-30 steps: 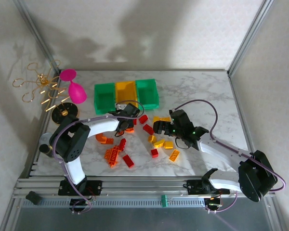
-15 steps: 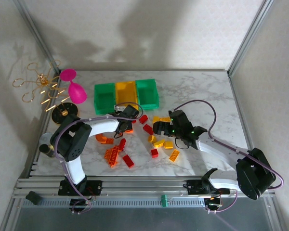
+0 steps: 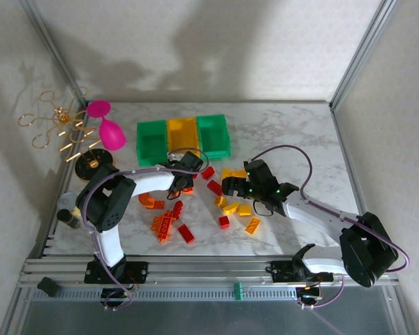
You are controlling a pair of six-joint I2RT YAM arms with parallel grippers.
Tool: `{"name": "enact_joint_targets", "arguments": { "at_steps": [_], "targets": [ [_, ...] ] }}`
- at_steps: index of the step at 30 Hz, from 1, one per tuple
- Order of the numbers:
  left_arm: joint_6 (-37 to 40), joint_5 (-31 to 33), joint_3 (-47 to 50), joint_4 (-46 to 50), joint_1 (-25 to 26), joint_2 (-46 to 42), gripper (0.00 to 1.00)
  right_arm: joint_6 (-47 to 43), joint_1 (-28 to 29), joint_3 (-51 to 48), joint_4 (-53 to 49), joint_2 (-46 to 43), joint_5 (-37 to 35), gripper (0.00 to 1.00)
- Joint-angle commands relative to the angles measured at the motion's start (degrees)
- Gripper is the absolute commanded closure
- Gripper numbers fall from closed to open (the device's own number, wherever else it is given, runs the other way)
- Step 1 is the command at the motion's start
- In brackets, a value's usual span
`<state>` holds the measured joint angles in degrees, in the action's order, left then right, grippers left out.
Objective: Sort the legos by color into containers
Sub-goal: Pick up the lego from the center of the table.
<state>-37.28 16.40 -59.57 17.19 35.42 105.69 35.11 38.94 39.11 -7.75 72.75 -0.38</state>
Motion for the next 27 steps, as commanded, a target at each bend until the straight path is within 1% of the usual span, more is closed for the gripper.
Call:
{"name": "enact_joint_targets", "arguments": {
  "at_steps": [1, 4, 9, 11, 13, 15, 17, 21, 27],
  "targets": [
    [0.6, 1.1, -0.8, 1.9, -0.4, -1.4, 0.67, -1.0, 0.6, 1.9, -0.4, 0.4, -0.9, 0.01],
    [0.3, 1.9, 0.0, 2.4, -0.3, -4.7, 0.69, -1.0, 0.6, 2.2, -0.4, 0.1, -0.7, 0.01],
    [0.5, 7.3, -1.1, 6.8, -0.5, -10.8, 0.69, -1.1, 0.6, 3.1, 0.6, -0.3, 0.7, 0.01],
    [1.0, 10.8, -2.3, 8.8, -0.5, -12.8, 0.69, -1.0, 0.6, 3.7, 1.4, 0.0, 1.6, 0.01],
    [2.0, 14.1, -3.7, 10.7, -1.3, -14.2, 0.68, -0.9, 0.6, 4.4, 2.1, 0.4, 2.0, 0.01],
    [3.5, 15.0, -5.1, 11.1, -3.2, -14.8, 0.69, -0.7, 0.6, 5.0, 2.8, 0.9, 2.3, 0.01],
    [4.6, 16.0, -7.2, 11.5, -5.5, -14.7, 0.69, -0.5, 0.6, 5.5, 3.7, 1.5, 2.7, 0.01],
    [6.6, 19.9, -12.7, 11.6, -9.3, -11.9, 0.69, -0.3, 0.6, 6.2, 5.3, 2.7, 2.6, 0.01],
    [10.7, 26.9, -21.2, 11.0, -11.8, -3.1, 0.69, 0.0, 0.6, 6.8, 6.8, 4.0, 2.6, 0.01]
  ]
}}
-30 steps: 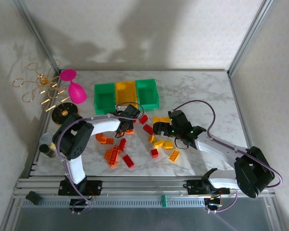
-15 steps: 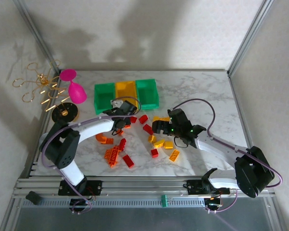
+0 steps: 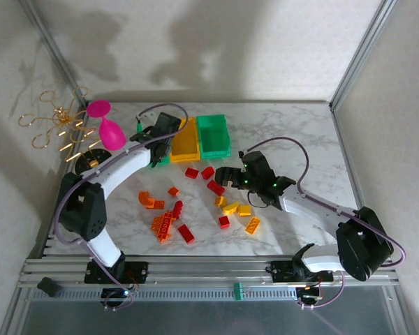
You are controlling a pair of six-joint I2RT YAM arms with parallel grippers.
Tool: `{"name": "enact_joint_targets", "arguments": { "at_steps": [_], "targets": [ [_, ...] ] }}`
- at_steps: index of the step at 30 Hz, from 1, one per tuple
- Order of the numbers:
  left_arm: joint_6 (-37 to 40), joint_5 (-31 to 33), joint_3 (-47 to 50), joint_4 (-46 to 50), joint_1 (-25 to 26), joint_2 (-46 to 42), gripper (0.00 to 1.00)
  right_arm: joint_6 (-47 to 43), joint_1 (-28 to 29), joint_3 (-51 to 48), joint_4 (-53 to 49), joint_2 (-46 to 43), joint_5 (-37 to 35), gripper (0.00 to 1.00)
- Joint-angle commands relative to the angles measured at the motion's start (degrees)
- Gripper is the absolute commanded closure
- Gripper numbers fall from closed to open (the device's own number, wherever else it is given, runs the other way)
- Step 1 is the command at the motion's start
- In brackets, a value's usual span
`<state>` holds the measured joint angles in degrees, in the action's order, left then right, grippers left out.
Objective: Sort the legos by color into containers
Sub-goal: Pick up the lego from the center of the table, then place the lego in the container.
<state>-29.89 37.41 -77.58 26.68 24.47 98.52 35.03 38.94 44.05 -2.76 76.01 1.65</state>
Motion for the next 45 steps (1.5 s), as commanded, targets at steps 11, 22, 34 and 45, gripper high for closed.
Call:
{"name": "enact_joint_targets", "arguments": {
  "at_steps": [11, 22, 34, 45],
  "targets": [
    [6.0, 10.5, -12.3, 1.2, -4.4, 16.5, 0.67, -1.3, 0.6, 2.7, 1.3, 2.4, 0.0, 0.01],
    [7.2, 8.5, -16.5, 2.7, -4.1, 22.1, 0.50, -2.4, 0.6, 3.4, 0.2, 2.5, -0.8, 0.01],
    [3.8, -3.0, -9.3, 3.5, 0.5, 9.0, 0.42, -3.3, 0.6, 3.5, -3.9, 1.3, -0.5, 0.01],
    [-7.3, -17.8, 14.3, -0.2, 9.4, -11.2, 0.37, -3.3, 3.7, -1.3, -5.6, -0.8, -0.9, 0.01]
  ]
}}
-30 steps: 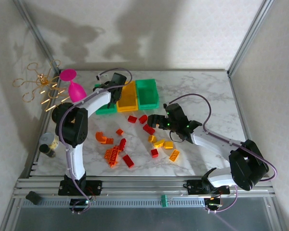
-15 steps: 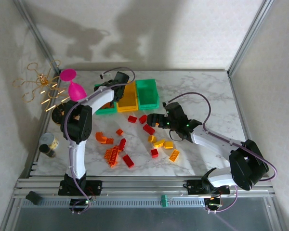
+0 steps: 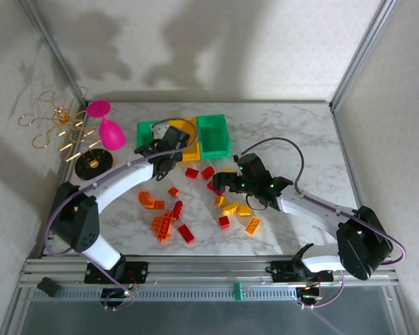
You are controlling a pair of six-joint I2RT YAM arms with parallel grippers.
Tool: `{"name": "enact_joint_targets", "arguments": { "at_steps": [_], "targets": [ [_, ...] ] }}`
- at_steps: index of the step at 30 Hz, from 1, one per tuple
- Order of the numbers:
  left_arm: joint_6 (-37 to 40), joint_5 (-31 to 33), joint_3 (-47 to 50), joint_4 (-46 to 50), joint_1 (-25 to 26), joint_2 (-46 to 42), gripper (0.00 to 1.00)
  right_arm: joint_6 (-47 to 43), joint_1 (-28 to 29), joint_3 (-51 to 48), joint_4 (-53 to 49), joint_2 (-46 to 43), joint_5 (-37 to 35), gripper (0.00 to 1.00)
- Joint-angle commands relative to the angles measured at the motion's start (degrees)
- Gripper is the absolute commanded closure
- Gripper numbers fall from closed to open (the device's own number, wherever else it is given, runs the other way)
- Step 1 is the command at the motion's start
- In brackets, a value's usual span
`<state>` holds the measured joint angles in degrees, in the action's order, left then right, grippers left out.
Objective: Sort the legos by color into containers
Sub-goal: Place the lego in the container, then pick up the lego from the center of the table.
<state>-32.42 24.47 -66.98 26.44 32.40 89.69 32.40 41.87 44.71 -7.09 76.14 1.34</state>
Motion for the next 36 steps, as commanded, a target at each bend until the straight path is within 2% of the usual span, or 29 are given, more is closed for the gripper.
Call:
{"name": "enact_joint_targets", "arguments": {
  "at_steps": [1, 7, 14, 29, 36],
  "targets": [
    [-6.6, -4.9, 5.6, 0.2, 2.7, -3.4, 0.37, -0.4, 1.1, -2.5, -1.0, -0.9, -0.6, 0.01],
    [-14.3, -5.3, 13.6, -1.5, 8.2, -5.9, 0.30, 1.1, 3.0, -5.3, 1.9, 0.1, 0.4, 0.01],
    [-19.9, -6.4, 17.9, -3.5, 9.2, -3.8, 0.26, 2.8, 3.2, -7.4, 6.6, 0.8, 2.8, 0.01],
    [-20.5, -6.3, 15.1, -7.5, 9.1, 7.6, 0.26, 2.1, 3.2, -6.6, 6.8, 2.5, 1.8, 0.01],
    [-19.3, -6.1, 13.1, -8.1, 8.9, 11.1, 0.32, 1.6, 3.2, -5.9, 6.4, 3.5, 1.5, 0.01]
  ]
}}
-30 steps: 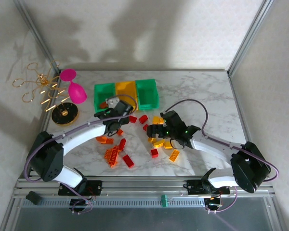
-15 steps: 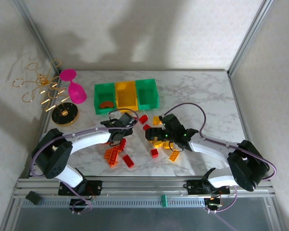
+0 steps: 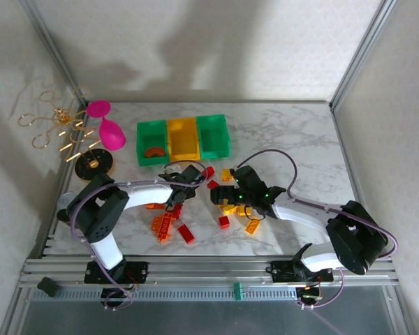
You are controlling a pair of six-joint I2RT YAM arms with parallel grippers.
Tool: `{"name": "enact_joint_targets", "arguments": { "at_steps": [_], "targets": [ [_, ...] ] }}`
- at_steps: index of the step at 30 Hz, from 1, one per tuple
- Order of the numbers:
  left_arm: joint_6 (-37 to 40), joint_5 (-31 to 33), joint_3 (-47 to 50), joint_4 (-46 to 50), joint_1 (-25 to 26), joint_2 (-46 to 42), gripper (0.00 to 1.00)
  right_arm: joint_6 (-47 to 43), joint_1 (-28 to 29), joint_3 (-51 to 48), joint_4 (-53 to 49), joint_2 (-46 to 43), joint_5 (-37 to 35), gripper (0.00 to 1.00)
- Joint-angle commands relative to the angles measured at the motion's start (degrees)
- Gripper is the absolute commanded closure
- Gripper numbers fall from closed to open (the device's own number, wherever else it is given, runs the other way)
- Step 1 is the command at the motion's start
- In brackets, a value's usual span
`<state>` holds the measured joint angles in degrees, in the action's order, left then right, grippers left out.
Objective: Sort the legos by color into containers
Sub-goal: Pick up the lego from the center of the table.
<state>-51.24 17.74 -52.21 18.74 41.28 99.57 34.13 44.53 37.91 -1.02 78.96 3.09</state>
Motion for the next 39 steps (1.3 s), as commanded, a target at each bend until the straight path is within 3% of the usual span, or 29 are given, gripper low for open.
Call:
{"name": "enact_joint_targets", "arguments": {
  "at_steps": [1, 21, 29, 32, 39],
  "targets": [
    [-0.3, 0.8, -1.9, -0.3, 0.1, 1.4, 0.34, -0.2, 0.6, 0.9, 0.2, 0.8, -0.3, 0.01],
    [1.1, 1.6, 0.6, -0.5, -0.3, -2.4, 0.65, 0.1, 0.5, 1.6, -0.8, -1.4, -0.5, 0.01],
    [3.5, 6.1, -1.9, 3.5, -0.8, -7.0, 0.68, 0.1, 0.6, 2.6, -1.3, -2.8, -1.1, 0.01],
    [5.6, 9.4, -5.1, 5.9, -2.5, -8.4, 0.68, 0.3, 0.5, 3.5, -0.4, -2.6, -1.0, 0.01],
    [11.1, 10.2, -12.2, 6.3, -10.6, -9.0, 0.68, 0.9, 0.5, 6.8, 2.0, -0.2, -1.0, 0.01]
  ]
}}
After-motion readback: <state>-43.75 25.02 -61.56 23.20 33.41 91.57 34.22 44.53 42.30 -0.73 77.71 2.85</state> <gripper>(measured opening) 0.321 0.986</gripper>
